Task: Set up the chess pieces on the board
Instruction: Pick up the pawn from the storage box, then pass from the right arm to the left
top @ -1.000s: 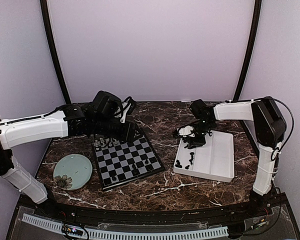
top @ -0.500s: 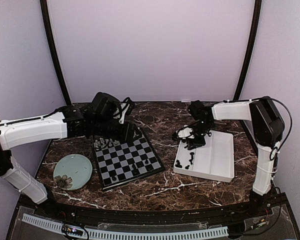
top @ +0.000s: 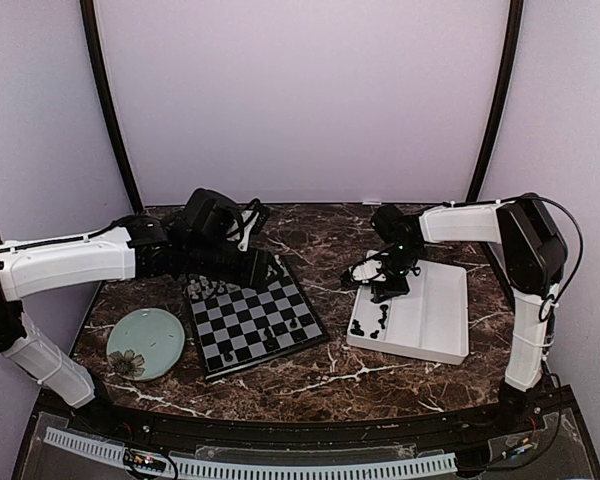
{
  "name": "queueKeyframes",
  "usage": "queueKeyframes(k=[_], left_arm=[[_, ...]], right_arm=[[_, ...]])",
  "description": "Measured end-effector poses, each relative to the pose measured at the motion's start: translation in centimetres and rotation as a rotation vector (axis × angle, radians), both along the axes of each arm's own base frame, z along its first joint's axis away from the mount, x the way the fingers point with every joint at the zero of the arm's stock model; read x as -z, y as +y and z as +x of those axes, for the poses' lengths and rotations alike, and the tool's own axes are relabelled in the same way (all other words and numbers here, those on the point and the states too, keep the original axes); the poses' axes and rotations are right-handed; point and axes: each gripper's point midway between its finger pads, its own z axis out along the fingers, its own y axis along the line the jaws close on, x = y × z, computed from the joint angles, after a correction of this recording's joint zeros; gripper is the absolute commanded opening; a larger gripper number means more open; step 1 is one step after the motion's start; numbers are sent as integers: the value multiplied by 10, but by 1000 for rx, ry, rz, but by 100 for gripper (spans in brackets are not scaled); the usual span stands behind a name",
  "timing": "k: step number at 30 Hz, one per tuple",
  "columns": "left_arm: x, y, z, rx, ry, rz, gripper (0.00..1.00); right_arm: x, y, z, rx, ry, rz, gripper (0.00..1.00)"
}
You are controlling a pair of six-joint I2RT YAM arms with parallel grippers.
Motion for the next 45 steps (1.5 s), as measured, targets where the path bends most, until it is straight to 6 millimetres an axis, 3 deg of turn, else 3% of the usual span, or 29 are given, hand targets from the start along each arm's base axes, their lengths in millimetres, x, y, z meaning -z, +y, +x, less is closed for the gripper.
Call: queueKeyframes(k=[9,19,30,34,45], left_arm=[[3,1,1,-1,2,-4,46],[8,0,0,5,5,-10,46],[3,-3,8,2,-12,-42,45],[4,-11,18,4,-6,-49,45],[1,-55,44,26,41,-146,38]], right_arm=[[1,-4,-2,1,4,-25,28],[1,-8,-7,7,24,-47,15],[-6,-6,-16,62,85,-17,13],[-27,0,-15,101,90,49,13],[-137,30,-15,208,30,402,14]])
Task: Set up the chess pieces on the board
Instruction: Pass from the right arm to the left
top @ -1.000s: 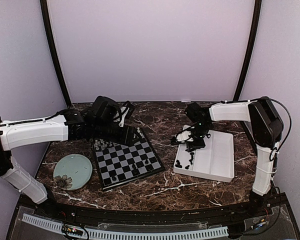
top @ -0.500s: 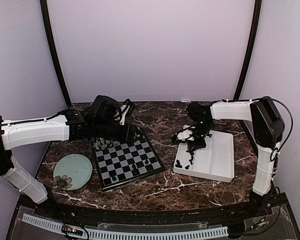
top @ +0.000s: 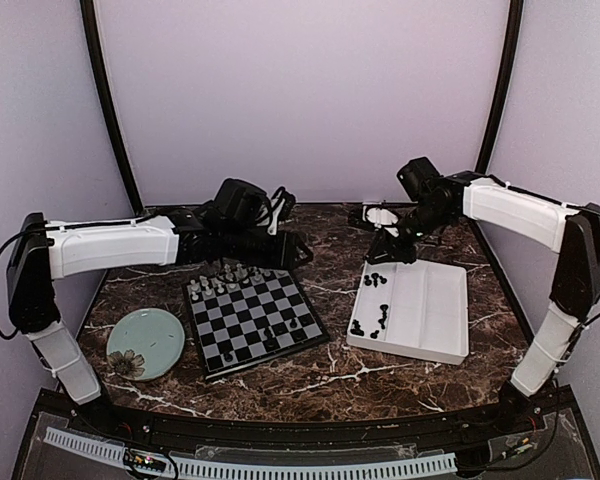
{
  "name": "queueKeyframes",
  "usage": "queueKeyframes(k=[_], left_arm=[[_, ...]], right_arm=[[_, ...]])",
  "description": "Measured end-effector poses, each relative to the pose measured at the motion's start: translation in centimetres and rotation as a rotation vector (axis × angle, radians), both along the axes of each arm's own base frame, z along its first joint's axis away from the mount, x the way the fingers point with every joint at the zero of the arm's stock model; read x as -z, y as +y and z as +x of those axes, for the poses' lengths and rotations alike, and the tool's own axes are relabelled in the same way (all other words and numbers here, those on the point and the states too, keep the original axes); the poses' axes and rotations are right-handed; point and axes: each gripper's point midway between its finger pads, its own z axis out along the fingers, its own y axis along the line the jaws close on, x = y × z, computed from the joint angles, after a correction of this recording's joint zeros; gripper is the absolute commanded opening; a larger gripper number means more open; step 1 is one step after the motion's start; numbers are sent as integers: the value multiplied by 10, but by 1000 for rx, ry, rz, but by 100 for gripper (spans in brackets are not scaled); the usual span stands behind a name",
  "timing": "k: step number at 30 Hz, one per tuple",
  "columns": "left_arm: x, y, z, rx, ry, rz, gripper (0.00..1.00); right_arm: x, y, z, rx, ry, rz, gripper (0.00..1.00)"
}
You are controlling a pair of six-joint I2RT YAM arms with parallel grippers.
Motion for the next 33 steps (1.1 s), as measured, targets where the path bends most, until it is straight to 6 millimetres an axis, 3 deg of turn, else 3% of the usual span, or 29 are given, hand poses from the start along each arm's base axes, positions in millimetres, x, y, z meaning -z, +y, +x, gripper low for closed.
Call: queueKeyframes(k=[5,10,18,25,33], left_arm=[[4,-26,8,34,44,-60,41],[-3,-50,18,54,70,-127,45],[-5,-83,31,85,132,-237,38],[16,-96,29,106,216,-266,38],[15,-99,32,108,239,-290,36]], right_arm=[[-24,10,-7,31,13,122,14],[-28,15,-7,45,30,163,14],[-30,17,-6,52,32,177,15],[-29,18,-6,50,26,169,15],[-28,22,-9,40,25,164,15]])
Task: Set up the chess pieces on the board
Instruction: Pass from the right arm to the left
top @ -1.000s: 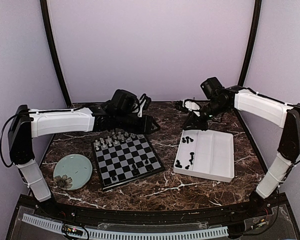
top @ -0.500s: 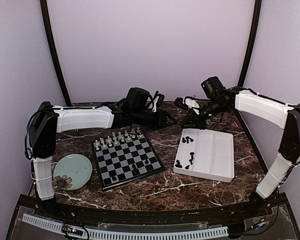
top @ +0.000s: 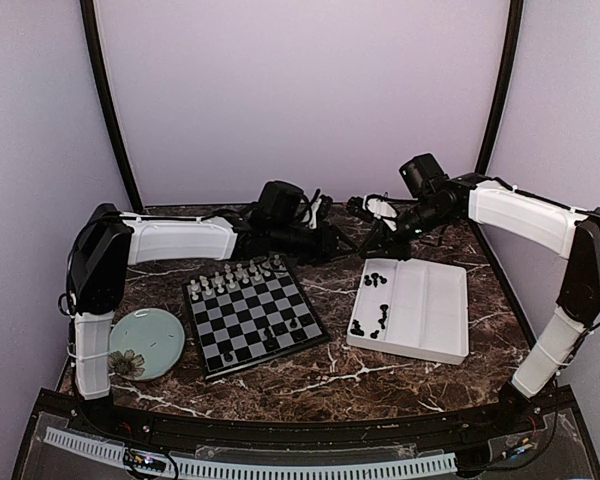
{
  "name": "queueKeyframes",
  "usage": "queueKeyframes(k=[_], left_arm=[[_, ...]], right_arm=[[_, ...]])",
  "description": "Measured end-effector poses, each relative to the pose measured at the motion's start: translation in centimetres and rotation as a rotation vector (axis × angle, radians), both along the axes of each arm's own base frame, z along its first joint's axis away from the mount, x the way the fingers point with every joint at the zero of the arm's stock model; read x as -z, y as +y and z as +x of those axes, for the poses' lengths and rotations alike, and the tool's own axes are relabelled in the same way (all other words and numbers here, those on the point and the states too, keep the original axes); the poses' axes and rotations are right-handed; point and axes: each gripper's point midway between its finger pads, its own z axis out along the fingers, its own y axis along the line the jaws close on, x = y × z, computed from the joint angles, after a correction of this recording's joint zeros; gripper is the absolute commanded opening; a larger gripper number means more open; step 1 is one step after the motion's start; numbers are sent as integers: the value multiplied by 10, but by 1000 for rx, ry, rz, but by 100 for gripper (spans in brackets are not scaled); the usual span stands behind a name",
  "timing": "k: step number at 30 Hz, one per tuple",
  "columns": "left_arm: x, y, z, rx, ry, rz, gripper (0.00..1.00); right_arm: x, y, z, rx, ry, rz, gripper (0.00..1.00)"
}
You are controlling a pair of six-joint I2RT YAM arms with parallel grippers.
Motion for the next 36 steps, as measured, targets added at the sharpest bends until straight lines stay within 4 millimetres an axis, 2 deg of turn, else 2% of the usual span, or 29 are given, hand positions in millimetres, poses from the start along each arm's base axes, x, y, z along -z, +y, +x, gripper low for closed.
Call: queueKeyframes(k=[9,20,36], left_arm=[[-2,1,8,-71,24,-44,37],[-25,-8,6,-48,36,-150,30],[-27,-9,1,-30,79,-167,24]], right_arm=[[1,-1,1,4,-3,-6,15],[1,-1,3,14,-9,-10,15],[-2,0,11,68,-8,5,15]])
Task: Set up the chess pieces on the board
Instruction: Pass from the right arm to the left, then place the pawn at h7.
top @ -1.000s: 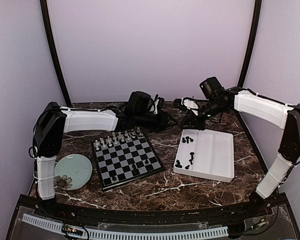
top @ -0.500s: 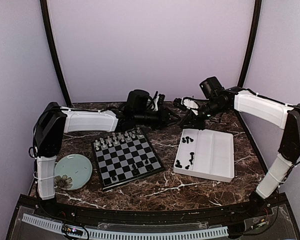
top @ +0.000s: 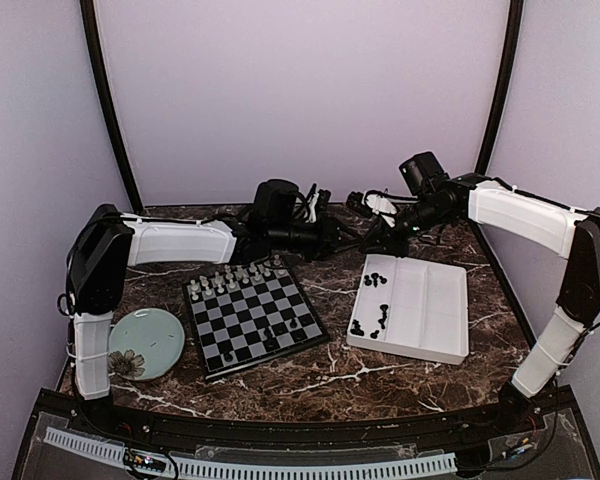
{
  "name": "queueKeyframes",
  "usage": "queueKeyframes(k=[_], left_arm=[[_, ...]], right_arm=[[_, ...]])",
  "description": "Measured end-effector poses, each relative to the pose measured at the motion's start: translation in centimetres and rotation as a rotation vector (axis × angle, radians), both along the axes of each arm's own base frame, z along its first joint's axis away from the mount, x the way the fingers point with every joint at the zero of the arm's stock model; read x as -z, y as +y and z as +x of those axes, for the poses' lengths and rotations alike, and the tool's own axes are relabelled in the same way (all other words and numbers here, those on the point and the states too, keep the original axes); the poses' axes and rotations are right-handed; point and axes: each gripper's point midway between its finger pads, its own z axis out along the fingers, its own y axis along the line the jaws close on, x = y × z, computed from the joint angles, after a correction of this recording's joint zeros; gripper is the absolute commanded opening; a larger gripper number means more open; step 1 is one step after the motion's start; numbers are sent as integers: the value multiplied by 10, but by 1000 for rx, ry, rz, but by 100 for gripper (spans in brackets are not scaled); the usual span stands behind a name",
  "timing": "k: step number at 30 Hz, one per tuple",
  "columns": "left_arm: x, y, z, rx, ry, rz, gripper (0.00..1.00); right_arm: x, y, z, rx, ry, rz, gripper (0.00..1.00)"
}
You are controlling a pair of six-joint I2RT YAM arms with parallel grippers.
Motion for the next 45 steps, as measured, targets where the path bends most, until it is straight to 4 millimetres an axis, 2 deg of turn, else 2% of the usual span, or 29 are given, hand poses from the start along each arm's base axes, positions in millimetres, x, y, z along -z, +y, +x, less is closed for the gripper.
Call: queueKeyframes(k=[19,21,25,28,32,35,37,39,45], left_arm=[[3,-1,1,-5,20,-5,6],[3,-1,1,-5,20,-6,5],[3,-1,1,-2,16,-5,4],[6,0,1,4,3,10,3],[17,8,1,10,-16,73,3],[27,24,2,7,-31,166,3],[29,40,1,3,-52,244,3],[28,58,-3,5,-84,327,3],[7,124,-27,2,-202,585,2]], right_arm=[[-1,1,1,24,18,13,15],[-1,1,1,28,23,14,21],[-2,1,1,28,25,20,39],[-4,-4,-1,15,62,50,47],[-13,-38,5,39,138,112,50],[-17,-66,12,74,178,149,50],[-16,-76,11,87,201,159,50],[-11,-77,9,87,217,160,50],[15,-76,5,133,285,147,49]])
